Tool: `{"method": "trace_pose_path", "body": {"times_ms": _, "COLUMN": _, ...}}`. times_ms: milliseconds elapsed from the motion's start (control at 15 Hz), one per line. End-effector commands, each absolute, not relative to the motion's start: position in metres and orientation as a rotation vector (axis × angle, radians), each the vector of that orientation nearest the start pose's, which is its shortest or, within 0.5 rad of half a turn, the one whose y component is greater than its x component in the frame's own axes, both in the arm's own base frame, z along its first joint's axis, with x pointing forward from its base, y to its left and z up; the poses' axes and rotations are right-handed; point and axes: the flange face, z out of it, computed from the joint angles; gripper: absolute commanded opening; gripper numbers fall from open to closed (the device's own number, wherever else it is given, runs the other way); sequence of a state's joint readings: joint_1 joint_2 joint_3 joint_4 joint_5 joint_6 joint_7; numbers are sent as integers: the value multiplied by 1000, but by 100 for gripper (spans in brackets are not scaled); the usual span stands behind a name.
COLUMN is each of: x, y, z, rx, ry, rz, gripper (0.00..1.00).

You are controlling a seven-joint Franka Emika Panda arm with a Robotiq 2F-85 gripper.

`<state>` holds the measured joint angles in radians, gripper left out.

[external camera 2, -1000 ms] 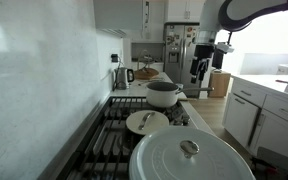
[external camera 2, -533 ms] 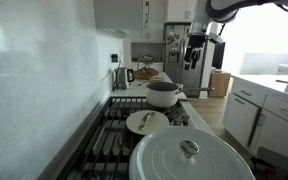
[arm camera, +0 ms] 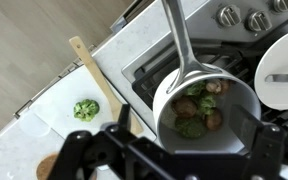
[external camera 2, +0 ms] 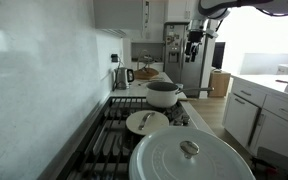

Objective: Remove the wooden spatula from the chopping board and use it to stir the contents in the pot on the right side of the stove, return the wooden spatula to the chopping board

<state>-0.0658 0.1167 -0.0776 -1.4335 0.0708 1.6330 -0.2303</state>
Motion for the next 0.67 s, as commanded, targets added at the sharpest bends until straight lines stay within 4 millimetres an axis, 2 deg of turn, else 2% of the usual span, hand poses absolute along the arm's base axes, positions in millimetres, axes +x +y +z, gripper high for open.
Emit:
{"method": "trace_pose_path", "body": {"times_ms": 0, "x": 606, "y": -109, "z": 634, "rx": -3066, "ry": -250, "rz": -50, "gripper": 100}}
{"method": "trace_pose_path", "body": {"times_ms": 267, "x": 609, "y": -149, "z": 627, "rx": -3027, "ry": -464, "rz": 78, "gripper": 100}}
{"method": "trace_pose_path", "body": {"times_ms": 600, "x": 619, "y": -184, "z": 616, "rx": -2965, "ry": -651, "rz": 44, "gripper": 100}}
